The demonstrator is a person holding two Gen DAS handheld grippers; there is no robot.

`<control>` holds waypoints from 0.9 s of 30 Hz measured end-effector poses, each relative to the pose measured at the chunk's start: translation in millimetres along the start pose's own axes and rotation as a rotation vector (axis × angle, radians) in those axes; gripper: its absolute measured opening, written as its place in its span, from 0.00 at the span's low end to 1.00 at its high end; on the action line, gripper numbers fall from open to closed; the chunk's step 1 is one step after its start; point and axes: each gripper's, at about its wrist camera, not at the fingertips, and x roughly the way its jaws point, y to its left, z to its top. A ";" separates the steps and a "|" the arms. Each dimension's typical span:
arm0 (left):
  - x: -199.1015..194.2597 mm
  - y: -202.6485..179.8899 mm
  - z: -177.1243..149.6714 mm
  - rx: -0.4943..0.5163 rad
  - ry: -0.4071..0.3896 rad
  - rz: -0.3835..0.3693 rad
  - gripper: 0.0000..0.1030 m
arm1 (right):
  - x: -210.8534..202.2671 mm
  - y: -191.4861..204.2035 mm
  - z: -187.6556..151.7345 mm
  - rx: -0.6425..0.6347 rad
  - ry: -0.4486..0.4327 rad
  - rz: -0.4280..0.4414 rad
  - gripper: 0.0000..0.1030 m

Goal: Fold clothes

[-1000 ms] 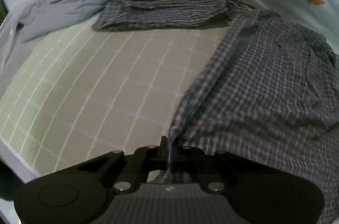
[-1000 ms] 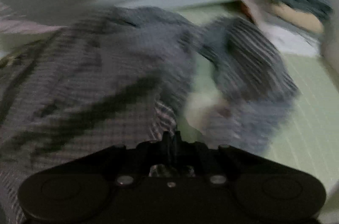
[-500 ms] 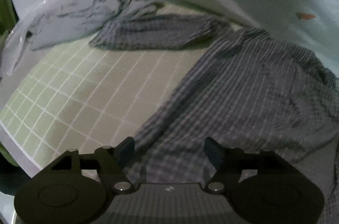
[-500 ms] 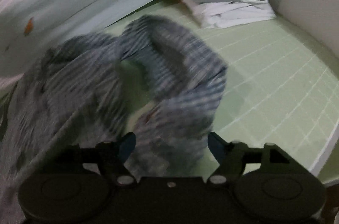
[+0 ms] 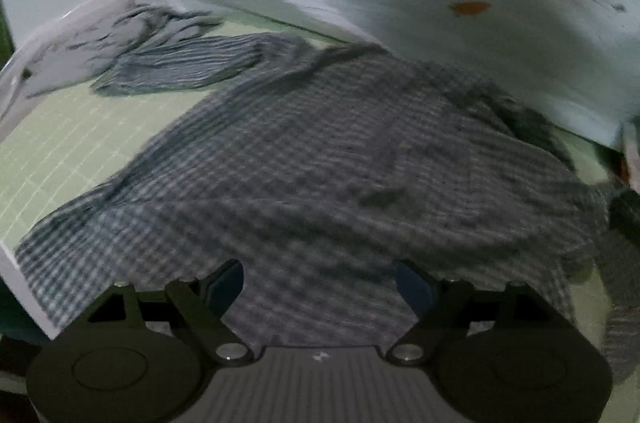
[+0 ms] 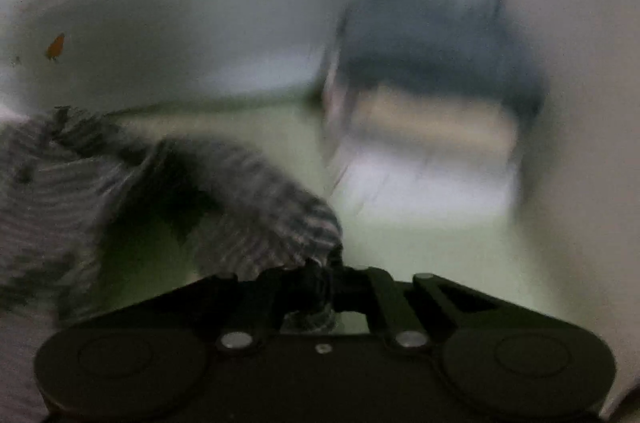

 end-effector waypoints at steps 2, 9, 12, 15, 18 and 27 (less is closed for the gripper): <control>0.8 -14.6 -3.3 0.029 0.003 -0.004 0.82 | -10.4 -1.4 5.0 -0.121 -0.106 -0.048 0.05; -0.1 -40.2 -12.2 0.069 0.026 0.001 0.82 | 7.7 33.6 -60.0 -0.383 0.060 0.119 0.28; -1.2 -42.0 -15.6 0.068 0.034 0.016 0.83 | 0.5 32.2 -74.2 -0.283 0.114 0.204 0.44; -1.5 -44.7 -19.0 0.073 0.045 0.031 0.84 | -5.9 -1.1 -64.0 -0.031 0.127 0.227 0.55; -2.0 -46.5 -19.5 0.079 0.045 0.042 0.84 | -12.8 -47.9 -52.9 0.255 0.079 0.184 0.73; -0.9 -52.7 -17.7 0.071 0.043 0.049 0.85 | 53.1 -117.7 -89.3 0.747 0.393 0.046 0.78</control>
